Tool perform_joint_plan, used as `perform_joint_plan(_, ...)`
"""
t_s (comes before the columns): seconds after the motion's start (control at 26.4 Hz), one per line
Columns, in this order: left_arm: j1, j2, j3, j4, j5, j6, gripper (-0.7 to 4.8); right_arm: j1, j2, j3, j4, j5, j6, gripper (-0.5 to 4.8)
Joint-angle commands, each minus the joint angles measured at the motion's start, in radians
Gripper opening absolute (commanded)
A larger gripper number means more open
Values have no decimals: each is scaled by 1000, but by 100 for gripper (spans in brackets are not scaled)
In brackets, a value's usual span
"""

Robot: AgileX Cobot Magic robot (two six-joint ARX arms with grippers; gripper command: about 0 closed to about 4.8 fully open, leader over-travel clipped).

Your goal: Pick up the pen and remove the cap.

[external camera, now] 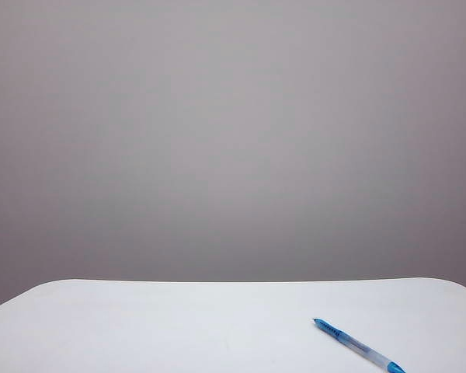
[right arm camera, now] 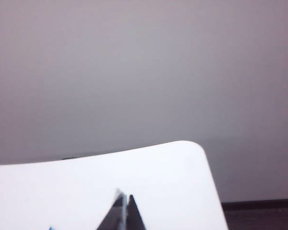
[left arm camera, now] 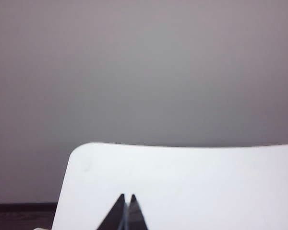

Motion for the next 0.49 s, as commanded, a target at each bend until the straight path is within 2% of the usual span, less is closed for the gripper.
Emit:
perform_joint_plan(0.04, 2, 0, -5, 2, -4, 26, -6, -21, -3, -6, 9, 15, 0, -6)
perform_joint_plan(0.19, 2, 0, -5, -28, -73, 52, -6, -91, -3, -6, -13, 2, -2, -6)
perform_joint_plan(0.3, 2, 0, -5, -65, -73, 51, -5, -115, -3, -6, -36, -40, -2, -6)
perform_joint_plan(0.49, 1, 0, -5, -132, -71, 41, -1, -118, -3, -6, -145, -38, -2, -6)
